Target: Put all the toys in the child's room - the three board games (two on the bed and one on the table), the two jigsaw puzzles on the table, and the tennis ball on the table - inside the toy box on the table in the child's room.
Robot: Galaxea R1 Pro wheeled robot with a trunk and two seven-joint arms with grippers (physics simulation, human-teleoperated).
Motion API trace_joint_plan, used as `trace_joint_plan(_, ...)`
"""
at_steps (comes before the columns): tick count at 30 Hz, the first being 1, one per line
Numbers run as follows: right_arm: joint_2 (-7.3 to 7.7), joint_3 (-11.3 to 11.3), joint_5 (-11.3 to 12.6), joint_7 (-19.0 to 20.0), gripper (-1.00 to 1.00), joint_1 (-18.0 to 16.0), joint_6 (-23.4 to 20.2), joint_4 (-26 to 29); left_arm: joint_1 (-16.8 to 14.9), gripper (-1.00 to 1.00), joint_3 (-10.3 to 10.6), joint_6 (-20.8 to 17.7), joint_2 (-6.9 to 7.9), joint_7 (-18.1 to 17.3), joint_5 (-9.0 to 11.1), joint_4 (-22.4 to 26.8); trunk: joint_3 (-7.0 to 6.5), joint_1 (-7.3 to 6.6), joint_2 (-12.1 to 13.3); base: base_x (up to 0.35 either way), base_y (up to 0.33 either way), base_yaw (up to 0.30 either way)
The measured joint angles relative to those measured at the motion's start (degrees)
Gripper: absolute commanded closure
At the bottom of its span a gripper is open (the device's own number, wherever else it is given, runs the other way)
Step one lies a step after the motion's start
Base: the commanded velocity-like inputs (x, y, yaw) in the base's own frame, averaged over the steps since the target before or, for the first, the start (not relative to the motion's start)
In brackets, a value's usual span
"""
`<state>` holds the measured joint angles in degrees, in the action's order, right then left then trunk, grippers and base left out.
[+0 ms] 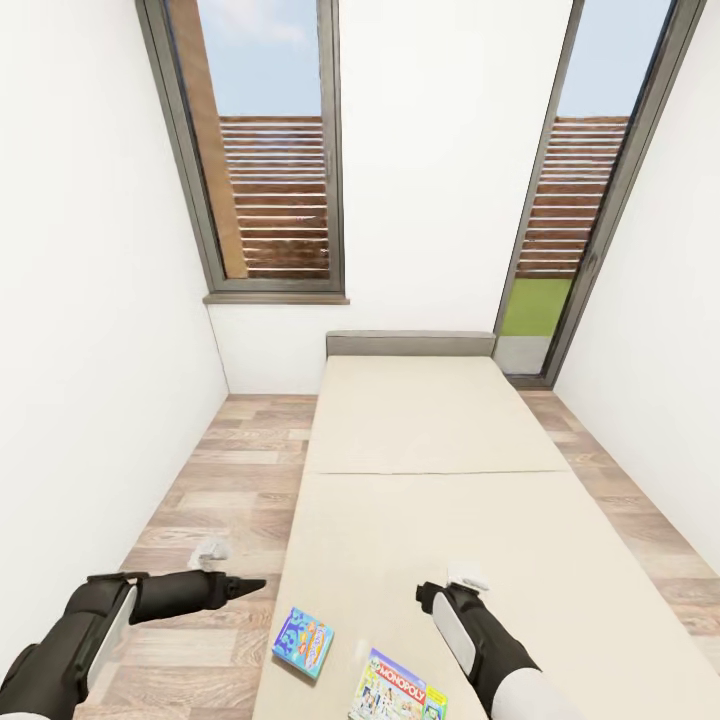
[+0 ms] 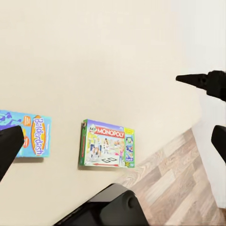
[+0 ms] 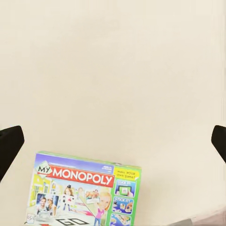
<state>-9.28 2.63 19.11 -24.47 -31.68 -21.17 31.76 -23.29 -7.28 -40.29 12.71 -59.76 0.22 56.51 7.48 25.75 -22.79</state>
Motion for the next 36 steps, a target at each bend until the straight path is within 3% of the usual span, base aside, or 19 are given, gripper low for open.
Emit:
trace_joint_plan(7, -0.71, 0.2, 0.0, -2.8, -1.0, -3.3, -5.4, -0.1, 0.0, -1.0, 0.1, -0.1, 0.27, -2.2, 0.0, -0.2, 0.0, 0.0, 0.0, 0.0, 0.0, 0.0)
trace_joint_plan(23, -0.71, 0.1, 0.4, -3.1, -1.0, -3.5, -5.3, 0.6, -0.1, -1.0, -0.1, -0.5, 0.51, -5.3, 0.2, 0.1, 0.1, 0.0, 0.0, 0.0, 0.0, 0.008)
trace_joint_plan(36, -0.71, -0.1, 0.4, -2.8, -1.0, -3.7, -6.2, 0.3, -0.5, -1.0, -0.2, -4.4, 0.27, -7.4, 0.2, 0.5, 1.17, 0.0, 0.0, 0.0, 0.0, 0.067)
